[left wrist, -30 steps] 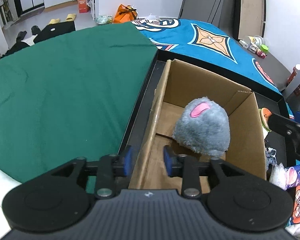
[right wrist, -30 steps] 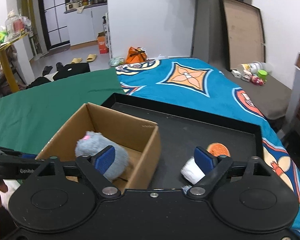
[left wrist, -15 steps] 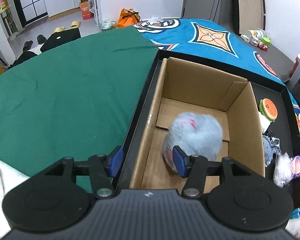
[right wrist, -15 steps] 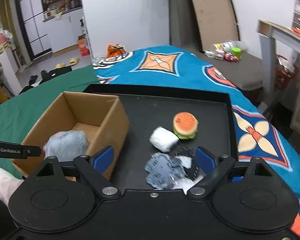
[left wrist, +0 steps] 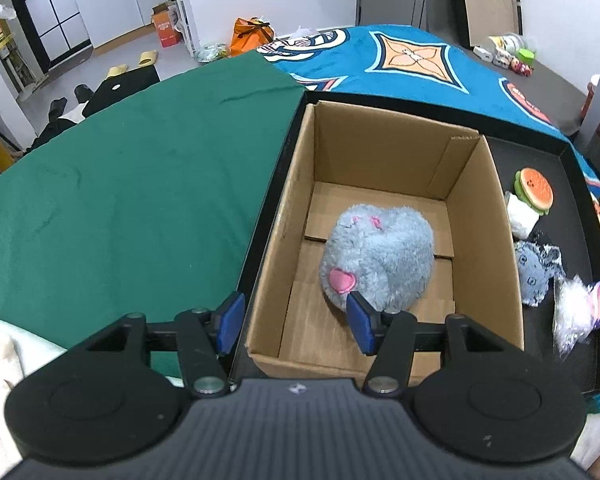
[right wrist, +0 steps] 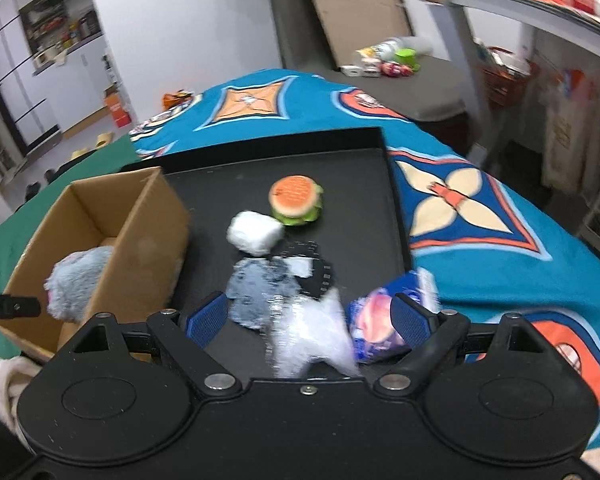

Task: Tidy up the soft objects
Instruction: 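Open the right tool and move it back over the tray, then grasp the white-and-blue tissue pack with the right tool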

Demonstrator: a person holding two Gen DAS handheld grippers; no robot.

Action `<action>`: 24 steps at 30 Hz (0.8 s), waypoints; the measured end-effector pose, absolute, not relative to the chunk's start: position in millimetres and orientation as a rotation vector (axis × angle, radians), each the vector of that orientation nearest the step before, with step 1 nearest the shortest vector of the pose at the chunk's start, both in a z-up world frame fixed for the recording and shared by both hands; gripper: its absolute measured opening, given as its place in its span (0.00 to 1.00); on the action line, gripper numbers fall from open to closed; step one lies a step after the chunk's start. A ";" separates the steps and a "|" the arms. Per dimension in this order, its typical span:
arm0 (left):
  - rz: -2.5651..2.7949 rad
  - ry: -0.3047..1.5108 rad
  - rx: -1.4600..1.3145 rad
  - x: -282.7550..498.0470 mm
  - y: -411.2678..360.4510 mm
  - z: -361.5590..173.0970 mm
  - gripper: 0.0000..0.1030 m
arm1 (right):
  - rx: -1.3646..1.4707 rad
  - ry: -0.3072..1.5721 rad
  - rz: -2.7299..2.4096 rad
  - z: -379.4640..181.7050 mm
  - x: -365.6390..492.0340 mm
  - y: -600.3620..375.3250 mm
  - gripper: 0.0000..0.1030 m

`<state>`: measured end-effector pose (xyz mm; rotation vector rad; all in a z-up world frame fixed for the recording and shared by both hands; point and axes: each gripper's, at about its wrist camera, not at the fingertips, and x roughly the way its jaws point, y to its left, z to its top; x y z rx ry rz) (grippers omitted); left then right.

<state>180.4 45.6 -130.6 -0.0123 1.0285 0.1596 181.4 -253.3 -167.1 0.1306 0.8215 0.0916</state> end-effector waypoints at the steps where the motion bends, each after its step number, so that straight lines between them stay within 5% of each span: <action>1: 0.160 1.030 -0.001 180.4 44.0 -130.8 0.53 | 0.137 0.821 0.078 -168.2 181.0 -256.7 0.85; 20: 0.213 1.059 0.140 193.2 24.0 -141.7 0.54 | 0.190 0.859 -0.105 -202.9 199.2 -294.5 0.79; 24: 0.219 1.062 0.159 194.6 21.5 -141.3 0.54 | 0.194 0.887 -0.116 -211.8 203.3 -298.5 0.60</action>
